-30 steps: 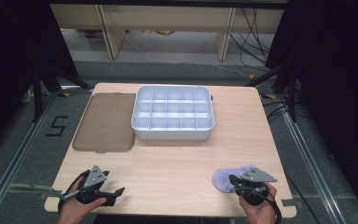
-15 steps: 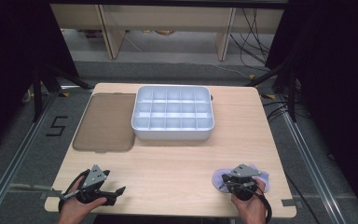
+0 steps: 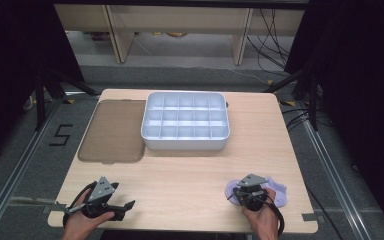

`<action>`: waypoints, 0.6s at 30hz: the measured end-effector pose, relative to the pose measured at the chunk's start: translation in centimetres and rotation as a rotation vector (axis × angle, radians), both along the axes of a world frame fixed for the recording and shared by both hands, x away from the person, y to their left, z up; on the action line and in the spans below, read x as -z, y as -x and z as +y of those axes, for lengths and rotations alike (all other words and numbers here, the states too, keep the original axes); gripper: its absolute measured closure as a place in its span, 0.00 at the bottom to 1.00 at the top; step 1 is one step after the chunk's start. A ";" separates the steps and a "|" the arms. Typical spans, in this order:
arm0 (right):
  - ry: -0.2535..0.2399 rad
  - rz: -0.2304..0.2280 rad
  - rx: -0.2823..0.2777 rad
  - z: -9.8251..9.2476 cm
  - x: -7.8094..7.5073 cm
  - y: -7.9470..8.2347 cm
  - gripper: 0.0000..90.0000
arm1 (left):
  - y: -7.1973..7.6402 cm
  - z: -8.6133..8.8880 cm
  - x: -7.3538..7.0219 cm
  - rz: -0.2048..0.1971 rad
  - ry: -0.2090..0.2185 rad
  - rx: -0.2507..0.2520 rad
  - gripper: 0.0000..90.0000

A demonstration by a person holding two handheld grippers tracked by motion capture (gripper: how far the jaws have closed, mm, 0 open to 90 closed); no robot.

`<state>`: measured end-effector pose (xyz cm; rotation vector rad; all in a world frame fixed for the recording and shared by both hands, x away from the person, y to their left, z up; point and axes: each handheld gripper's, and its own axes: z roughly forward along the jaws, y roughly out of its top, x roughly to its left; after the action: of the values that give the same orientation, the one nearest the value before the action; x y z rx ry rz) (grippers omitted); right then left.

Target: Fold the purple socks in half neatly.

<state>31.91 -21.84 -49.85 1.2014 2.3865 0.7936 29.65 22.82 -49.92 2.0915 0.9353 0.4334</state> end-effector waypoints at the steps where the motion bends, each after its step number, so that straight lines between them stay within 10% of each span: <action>1: 0.004 0.002 -0.010 0.2 0.0 0.0 1.00 | 0.0 0.1 0.0 -0.003 -0.019 0.002 0.17; 18: -0.077 0.073 -0.104 7.8 0.1 0.7 1.00 | -0.1 0.2 -0.2 0.022 -0.001 0.008 0.19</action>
<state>31.24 -14.09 -49.98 1.1623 2.5162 0.8954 29.74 23.02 -49.76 2.1037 0.9388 0.4078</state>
